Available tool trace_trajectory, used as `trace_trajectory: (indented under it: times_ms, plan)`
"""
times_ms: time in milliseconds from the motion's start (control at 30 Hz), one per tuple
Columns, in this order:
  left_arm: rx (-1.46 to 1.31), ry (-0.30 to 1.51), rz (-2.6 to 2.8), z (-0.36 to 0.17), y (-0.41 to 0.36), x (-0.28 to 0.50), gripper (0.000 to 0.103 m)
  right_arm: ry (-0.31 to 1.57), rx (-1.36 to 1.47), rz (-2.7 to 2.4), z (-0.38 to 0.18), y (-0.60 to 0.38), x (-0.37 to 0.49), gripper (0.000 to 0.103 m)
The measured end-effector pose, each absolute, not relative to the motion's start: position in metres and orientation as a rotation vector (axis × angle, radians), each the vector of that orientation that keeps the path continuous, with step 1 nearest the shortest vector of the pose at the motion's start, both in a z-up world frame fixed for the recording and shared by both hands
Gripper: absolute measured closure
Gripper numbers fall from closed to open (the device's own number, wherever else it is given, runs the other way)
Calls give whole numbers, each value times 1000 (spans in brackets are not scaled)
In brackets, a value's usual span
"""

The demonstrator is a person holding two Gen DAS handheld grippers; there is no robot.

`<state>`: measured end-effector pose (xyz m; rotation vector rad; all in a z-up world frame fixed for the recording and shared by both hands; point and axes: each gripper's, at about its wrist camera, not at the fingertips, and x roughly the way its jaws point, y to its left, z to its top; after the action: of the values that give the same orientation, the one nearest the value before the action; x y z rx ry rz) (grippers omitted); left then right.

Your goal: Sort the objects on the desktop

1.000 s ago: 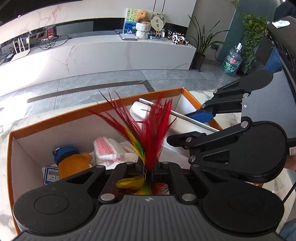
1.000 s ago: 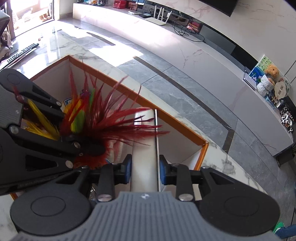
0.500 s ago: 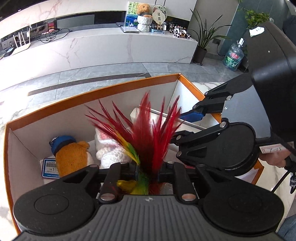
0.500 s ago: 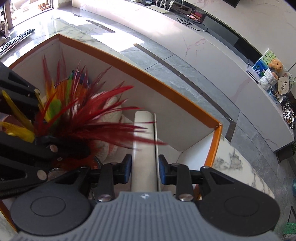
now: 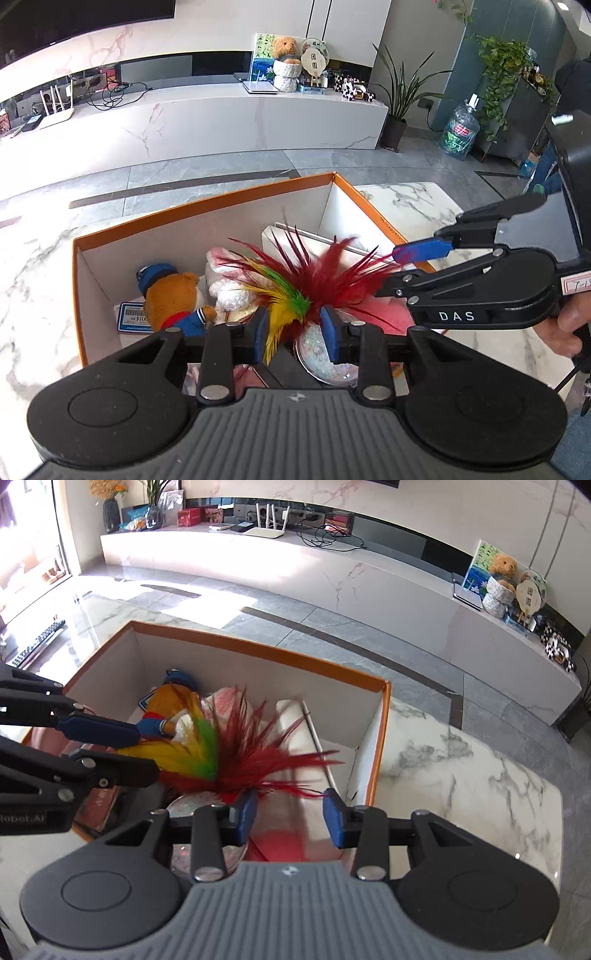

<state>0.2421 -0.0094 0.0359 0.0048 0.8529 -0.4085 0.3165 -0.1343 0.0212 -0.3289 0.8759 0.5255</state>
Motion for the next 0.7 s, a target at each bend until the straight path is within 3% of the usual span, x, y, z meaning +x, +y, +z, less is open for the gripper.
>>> trace_trajectory:
  times_ms: [433, 700]
  plan:
    - [-19, 864, -321, 41, 6, 177, 66, 878, -100, 420, 6, -156, 259, 60]
    - [-35, 827, -287, 49, 4, 150, 54, 915, 33, 431, 1, -162, 229, 60]
